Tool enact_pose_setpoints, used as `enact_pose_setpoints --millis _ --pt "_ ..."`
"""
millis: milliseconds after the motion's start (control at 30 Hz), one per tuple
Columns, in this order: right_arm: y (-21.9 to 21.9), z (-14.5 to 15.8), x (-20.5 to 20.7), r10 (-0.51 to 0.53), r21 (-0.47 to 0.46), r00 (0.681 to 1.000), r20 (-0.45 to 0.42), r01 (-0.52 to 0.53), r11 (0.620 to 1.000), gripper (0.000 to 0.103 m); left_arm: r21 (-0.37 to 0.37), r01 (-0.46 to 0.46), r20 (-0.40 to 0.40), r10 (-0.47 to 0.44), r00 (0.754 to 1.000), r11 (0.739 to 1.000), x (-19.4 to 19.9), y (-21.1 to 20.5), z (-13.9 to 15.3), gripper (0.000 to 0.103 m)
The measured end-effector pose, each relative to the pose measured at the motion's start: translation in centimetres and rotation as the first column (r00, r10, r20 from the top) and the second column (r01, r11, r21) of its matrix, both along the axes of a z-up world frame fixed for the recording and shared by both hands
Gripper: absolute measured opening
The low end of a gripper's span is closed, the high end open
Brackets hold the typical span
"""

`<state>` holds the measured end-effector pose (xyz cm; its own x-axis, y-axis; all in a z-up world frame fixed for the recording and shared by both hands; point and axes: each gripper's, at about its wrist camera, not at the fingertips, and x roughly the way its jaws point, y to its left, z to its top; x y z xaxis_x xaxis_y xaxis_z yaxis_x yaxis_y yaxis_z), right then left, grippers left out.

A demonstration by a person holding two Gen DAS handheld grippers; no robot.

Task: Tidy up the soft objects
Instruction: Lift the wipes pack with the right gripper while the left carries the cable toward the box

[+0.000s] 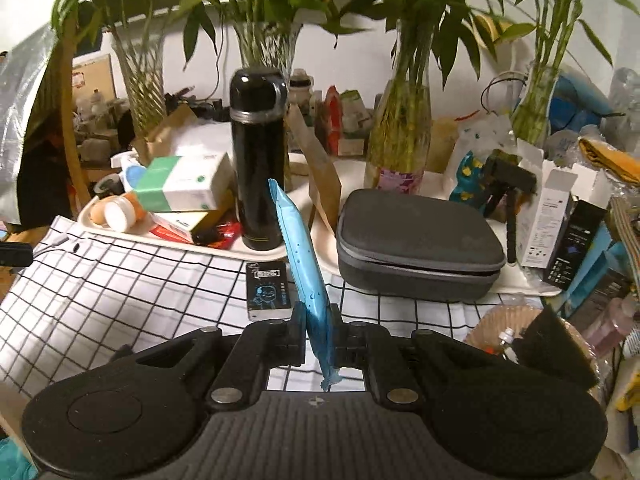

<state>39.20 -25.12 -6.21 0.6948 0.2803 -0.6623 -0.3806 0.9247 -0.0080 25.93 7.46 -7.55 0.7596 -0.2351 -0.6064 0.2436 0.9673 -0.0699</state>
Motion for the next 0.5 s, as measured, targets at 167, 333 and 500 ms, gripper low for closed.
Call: enact_pose_setpoints --millis 167,333,500 --pt "-0.3 1.3 -2.8 0.029 0.010 0.999 0.024 -0.029 1.000 0.012 0.010 0.005 0.020 -0.005 1.000 1.000 -1.6 -0.9 1.2 0.009" --pt "-0.6 3.0 -5.4 0.038 0.045 0.998 0.055 -0.040 0.998 0.012 0.020 0.021 0.044 -0.022 0.999 1.000 -3.0 -1.7 2.9 0.009" --pt "-0.9 3.8 -8.1 0.033 0.083 0.999 0.043 -0.037 0.996 0.012 0.044 0.048 0.064 -0.051 0.997 0.998 -4.9 -2.7 4.4 0.009"
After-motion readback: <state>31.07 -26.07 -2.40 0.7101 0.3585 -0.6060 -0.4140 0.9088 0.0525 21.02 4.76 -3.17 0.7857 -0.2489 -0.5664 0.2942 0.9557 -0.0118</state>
